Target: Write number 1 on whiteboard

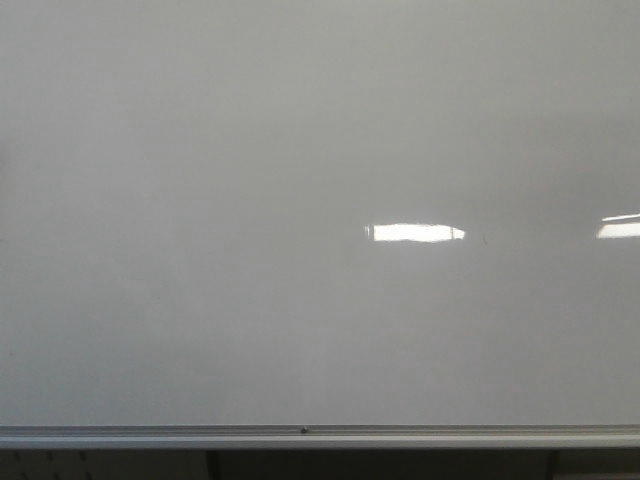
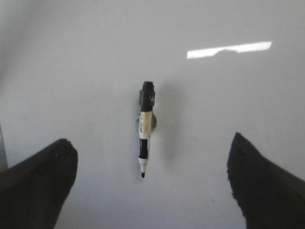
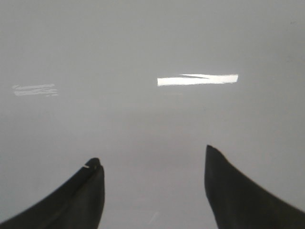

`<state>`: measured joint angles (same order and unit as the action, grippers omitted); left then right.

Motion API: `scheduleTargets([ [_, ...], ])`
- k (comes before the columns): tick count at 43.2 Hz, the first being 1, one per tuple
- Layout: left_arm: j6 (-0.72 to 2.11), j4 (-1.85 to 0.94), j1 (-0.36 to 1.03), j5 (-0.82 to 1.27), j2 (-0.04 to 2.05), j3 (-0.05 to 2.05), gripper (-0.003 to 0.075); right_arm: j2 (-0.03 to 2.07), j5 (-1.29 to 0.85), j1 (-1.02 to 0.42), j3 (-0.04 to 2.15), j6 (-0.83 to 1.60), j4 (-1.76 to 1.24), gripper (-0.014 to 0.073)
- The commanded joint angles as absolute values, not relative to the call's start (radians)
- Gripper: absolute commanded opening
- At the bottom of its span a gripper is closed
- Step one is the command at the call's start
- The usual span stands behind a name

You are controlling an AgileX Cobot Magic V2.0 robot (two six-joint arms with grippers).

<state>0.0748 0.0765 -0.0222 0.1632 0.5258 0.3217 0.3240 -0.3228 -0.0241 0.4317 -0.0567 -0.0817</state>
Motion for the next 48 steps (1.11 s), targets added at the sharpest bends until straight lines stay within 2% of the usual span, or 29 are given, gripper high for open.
scheduleTargets([
  [1, 0.068, 0.088, -0.014, -0.006, 0.656, 0.373, 0.0597, 0.340, -0.245, -0.019, 0.468, -0.055, -0.074, 0.0487],
  [11, 0.068, 0.133, -0.073, -0.182, 0.974, 0.431, 0.0566, 0.340, -0.246, -0.019, 0.465, -0.055, -0.074, 0.0487],
  [18, 0.074, 0.136, -0.120, -0.295, 1.136, 0.438, 0.0566, 0.340, -0.249, -0.019, 0.465, -0.055, -0.074, 0.0487],
  [32, 0.078, 0.250, -0.125, -0.567, 1.419, 0.440, 0.0566, 0.340, -0.249, -0.019, 0.465, -0.055, -0.074, 0.0487],
  [48, 0.162, 0.202, -0.125, -0.596, 1.599, 0.527, 0.0566, 0.340, -0.252, -0.019, 0.465, -0.055, -0.074, 0.0487],
])
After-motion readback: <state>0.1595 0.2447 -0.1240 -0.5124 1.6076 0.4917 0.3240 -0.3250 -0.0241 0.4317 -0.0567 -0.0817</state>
